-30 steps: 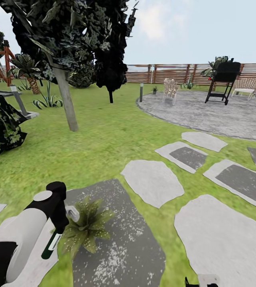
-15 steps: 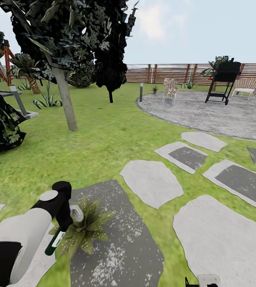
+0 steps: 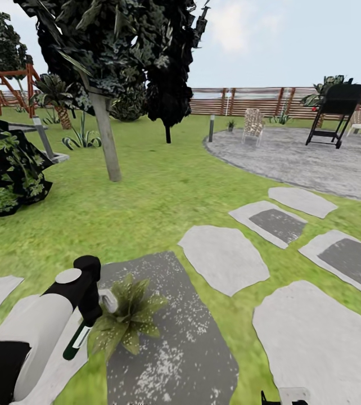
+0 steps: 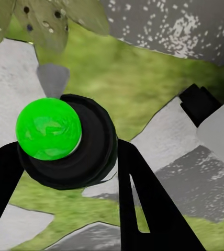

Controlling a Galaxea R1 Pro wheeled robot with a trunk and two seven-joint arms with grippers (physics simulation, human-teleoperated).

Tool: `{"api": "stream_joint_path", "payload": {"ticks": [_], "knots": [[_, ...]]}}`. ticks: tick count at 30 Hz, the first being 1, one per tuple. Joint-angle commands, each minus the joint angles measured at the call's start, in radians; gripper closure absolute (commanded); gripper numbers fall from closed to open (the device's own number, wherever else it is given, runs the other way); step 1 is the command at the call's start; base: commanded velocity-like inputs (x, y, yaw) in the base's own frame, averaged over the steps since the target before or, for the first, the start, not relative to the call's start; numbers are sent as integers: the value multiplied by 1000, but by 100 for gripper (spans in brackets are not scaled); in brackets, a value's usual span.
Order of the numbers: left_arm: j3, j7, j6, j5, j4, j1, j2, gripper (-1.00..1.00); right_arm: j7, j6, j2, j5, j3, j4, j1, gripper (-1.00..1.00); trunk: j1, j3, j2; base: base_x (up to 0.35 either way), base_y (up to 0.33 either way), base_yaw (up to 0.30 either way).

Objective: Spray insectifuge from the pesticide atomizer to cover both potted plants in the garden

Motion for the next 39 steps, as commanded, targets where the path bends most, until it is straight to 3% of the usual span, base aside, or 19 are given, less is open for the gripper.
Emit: {"api": "stream_joint_path", "payload": {"ticks": [1, 35, 37, 38, 39], "knots": [[-5, -9, 11, -4, -2, -1, 1, 100, -3, -3, 0, 11, -5, 1, -1, -100, 0, -1, 0, -88, -211, 278], [5, -14, 11, 9, -16, -2, -3, 100, -3, -3, 0, 11, -5, 1, -1, -100, 0, -1, 0, -224, -204, 17], [7, -14, 11, 21, -14, 2, -8, 100, -3, -3, 0, 11, -5, 1, -1, -100, 0, 0, 0, -235, -197, -150], [8, -14, 11, 52, -14, 9, -11, 100, -3, -3, 0, 11, -5, 1, -1, -100, 0, 0, 0, -235, -197, -230], [7, -12, 8, 120, -15, 26, -13, 100, -3, -3, 0, 11, -5, 2, -1, -100, 0, 1, 0, -235, -197, -263]]}}
